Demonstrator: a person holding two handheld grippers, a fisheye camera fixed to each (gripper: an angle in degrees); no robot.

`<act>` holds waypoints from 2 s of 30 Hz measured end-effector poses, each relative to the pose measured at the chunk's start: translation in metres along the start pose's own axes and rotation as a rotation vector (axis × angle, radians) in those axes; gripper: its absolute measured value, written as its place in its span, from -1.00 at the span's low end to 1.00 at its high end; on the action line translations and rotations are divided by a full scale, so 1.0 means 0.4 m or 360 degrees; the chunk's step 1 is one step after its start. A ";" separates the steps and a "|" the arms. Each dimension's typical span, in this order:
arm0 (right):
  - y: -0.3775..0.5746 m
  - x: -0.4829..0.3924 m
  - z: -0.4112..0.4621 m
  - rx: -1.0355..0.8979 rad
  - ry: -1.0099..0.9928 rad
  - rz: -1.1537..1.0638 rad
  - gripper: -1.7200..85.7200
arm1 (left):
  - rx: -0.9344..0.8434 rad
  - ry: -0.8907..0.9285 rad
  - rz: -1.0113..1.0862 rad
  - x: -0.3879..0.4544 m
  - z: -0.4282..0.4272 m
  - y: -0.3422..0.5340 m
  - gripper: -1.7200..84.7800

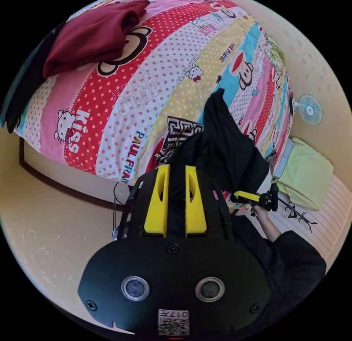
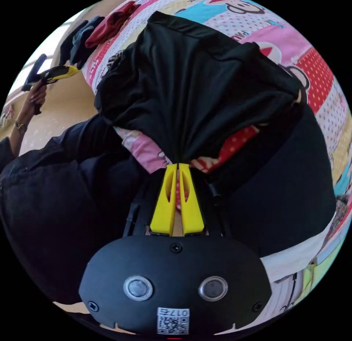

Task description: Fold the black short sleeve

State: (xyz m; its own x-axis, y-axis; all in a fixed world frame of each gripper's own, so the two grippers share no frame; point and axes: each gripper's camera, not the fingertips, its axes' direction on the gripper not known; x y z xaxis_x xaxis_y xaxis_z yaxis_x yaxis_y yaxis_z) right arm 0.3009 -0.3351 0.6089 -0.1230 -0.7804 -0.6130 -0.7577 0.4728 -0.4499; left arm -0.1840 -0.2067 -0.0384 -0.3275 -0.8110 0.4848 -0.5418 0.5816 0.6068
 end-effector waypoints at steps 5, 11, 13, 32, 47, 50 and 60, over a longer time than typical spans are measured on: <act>0.073 -0.006 0.100 -0.0875 0.0284 0.0075 -0.94 | -0.0042 0.0043 -0.0001 -0.020 0.025 -0.092 -0.78; -0.127 -0.011 -0.185 -0.0241 -0.0001 -0.0003 -0.94 | -0.0275 -0.0070 0.0001 -0.049 0.108 -0.155 -0.72; -0.236 -0.031 -0.281 0.0038 -0.0093 -0.0108 -0.94 | -0.0346 -0.0044 -0.0026 -0.072 0.149 -0.163 -0.71; -0.558 -0.104 -0.775 0.0588 -0.0558 -0.0576 -0.95 | 0.0476 0.0870 0.0081 -0.181 -0.319 -0.093 -0.98; -0.291 -0.096 -0.510 0.0448 -0.0663 -0.0147 -0.98 | 0.0466 0.0611 0.0244 -0.031 -0.241 -0.057 -0.83; -0.305 -0.093 -0.353 0.0165 -0.0518 0.0208 -0.97 | 0.0303 0.0630 0.0364 0.086 -0.137 -0.075 -0.81; -0.182 -0.034 -0.319 0.0718 -0.0641 0.0733 -0.68 | 0.0008 0.0451 0.0689 0.350 0.076 -0.021 -0.82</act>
State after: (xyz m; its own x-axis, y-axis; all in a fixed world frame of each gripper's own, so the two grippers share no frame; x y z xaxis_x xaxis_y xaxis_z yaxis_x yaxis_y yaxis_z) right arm 0.2759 -0.4110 0.7329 -0.0542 -0.2949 -0.9540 -0.3400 0.9037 -0.2601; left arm -0.2490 -0.3272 0.0052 -0.3004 -0.4467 0.8428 -0.4072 0.8591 0.3102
